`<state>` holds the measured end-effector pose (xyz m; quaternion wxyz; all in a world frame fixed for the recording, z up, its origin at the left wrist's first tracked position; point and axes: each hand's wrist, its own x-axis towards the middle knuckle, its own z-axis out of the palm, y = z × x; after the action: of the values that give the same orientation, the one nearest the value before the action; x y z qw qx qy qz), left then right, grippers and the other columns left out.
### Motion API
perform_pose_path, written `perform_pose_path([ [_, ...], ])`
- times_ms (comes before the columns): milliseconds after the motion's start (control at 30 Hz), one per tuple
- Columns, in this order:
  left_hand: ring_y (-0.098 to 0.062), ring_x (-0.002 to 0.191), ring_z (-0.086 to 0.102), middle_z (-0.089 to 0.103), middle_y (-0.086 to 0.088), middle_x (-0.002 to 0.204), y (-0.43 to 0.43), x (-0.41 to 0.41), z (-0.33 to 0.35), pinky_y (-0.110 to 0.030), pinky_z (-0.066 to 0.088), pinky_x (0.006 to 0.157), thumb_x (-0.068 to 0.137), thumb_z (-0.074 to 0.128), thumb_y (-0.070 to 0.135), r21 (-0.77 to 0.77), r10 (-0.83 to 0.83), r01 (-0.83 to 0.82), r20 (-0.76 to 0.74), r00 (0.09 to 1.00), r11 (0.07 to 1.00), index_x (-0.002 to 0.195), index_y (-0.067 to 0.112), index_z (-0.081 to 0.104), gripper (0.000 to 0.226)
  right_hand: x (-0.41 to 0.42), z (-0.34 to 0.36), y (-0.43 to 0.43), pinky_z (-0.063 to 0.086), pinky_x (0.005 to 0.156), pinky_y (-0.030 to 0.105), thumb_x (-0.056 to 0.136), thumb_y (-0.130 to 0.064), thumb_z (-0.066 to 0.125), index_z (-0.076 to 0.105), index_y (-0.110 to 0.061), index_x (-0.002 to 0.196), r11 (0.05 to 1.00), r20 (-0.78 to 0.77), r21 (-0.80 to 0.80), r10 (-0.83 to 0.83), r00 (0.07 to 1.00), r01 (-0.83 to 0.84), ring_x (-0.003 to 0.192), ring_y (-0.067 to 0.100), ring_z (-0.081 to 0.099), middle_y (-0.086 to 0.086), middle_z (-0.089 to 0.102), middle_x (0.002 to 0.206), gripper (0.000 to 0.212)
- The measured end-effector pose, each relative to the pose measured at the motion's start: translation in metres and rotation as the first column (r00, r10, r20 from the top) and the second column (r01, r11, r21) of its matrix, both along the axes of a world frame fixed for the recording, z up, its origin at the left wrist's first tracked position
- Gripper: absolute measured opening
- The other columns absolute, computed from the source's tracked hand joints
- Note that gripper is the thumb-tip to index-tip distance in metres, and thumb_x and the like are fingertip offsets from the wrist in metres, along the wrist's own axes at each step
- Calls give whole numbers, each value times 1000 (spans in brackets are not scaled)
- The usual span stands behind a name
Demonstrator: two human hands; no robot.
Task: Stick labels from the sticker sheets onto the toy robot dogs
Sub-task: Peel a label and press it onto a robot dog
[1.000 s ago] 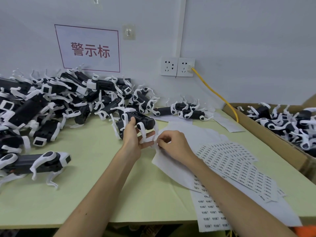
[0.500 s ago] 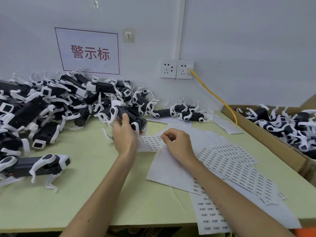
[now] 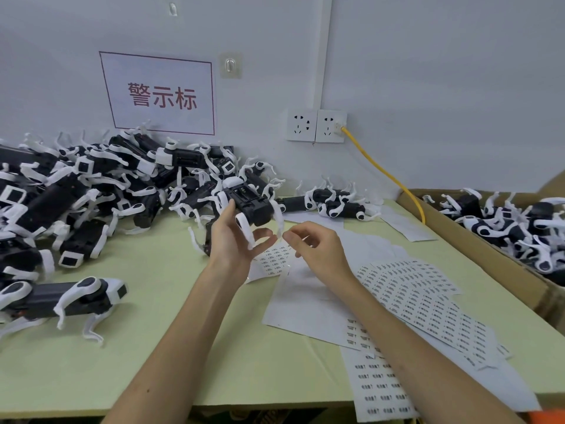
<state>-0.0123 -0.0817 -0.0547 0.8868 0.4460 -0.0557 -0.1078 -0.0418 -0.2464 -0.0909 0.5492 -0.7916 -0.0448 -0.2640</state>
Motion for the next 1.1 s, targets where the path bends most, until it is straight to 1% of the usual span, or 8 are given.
perform_pose_path([
  [100, -25, 63, 62, 73, -8, 101, 1, -1, 2, -35, 56, 69, 109, 41, 45, 78, -7, 8, -20, 1000, 997, 113, 12, 69, 43, 0, 0, -2, 50, 65, 21, 90, -27, 77, 72, -30, 81, 1000, 5, 2, 2, 1000, -2, 62, 19, 63, -1, 73, 84, 11],
  [200, -21, 65, 61, 72, -3, 90, 1, 2, 0, -31, 39, 64, 108, 42, 49, 82, -9, 12, -47, 999, 997, 117, 14, 69, 45, 0, 0, -2, 50, 66, 23, 90, -29, 77, 72, -30, 80, 1000, 1, -10, 8, 1000, -8, 61, 16, 62, -2, 73, 84, 10],
  [267, -23, 78, 65, 75, 0, 87, 1, 3, -1, -34, 48, 70, 108, 39, 52, 50, -48, 51, -60, 997, 997, 116, 14, 70, 49, 0, 0, -3, 49, 65, 22, 90, -31, 77, 73, -28, 82, 1000, -9, -10, 10, 1000, -10, 60, 14, 61, -2, 73, 85, 9],
  [400, -28, 96, 64, 78, -3, 111, 0, 4, -2, -47, 63, 74, 110, 33, 52, -41, -122, 120, -47, 991, 992, 111, 17, 74, 54, 0, 0, -3, 49, 65, 25, 90, -30, 77, 73, -29, 82, 1000, -3, -3, 14, 1000, -14, 59, 16, 60, 0, 73, 85, 9],
  [500, -29, 94, 61, 76, -4, 116, 0, 2, -1, -47, 63, 72, 110, 33, 53, -66, -130, 128, -30, 991, 990, 106, 18, 80, 58, 0, 0, -3, 49, 65, 24, 90, -31, 77, 73, -29, 81, 1000, -7, -11, 16, 1000, -16, 60, 17, 60, 1, 72, 84, 10],
  [767, -29, 87, 62, 80, -2, 87, -1, 3, -2, -49, 64, 67, 110, 34, 51, -89, -105, 103, -13, 994, 991, 79, 20, 85, 67, 0, 0, -4, 48, 63, 22, 87, -32, 79, 74, -25, 83, 1000, -17, -9, 21, 1000, -21, 59, 16, 59, 4, 72, 84, 11],
  [933, -23, 65, 74, 80, -5, 93, 0, 6, -3, -45, 63, 62, 110, 33, 50, -52, -81, 81, -8, 997, 995, 108, 14, 73, 53, -1, 1, -4, 48, 62, 21, 87, -31, 80, 74, -25, 81, 1000, -24, -12, 16, 1000, -16, 60, 16, 59, 2, 73, 84, 10],
  [1100, -22, 62, 72, 78, -7, 85, 0, 8, -4, -45, 64, 62, 110, 33, 50, -40, -69, 69, -14, 998, 997, 106, 11, 72, 55, -2, 3, -5, 47, 63, 23, 84, -32, 82, 74, -25, 79, 1000, -32, 6, -20, 999, 20, 61, 15, 56, 1, 71, 81, 12],
])
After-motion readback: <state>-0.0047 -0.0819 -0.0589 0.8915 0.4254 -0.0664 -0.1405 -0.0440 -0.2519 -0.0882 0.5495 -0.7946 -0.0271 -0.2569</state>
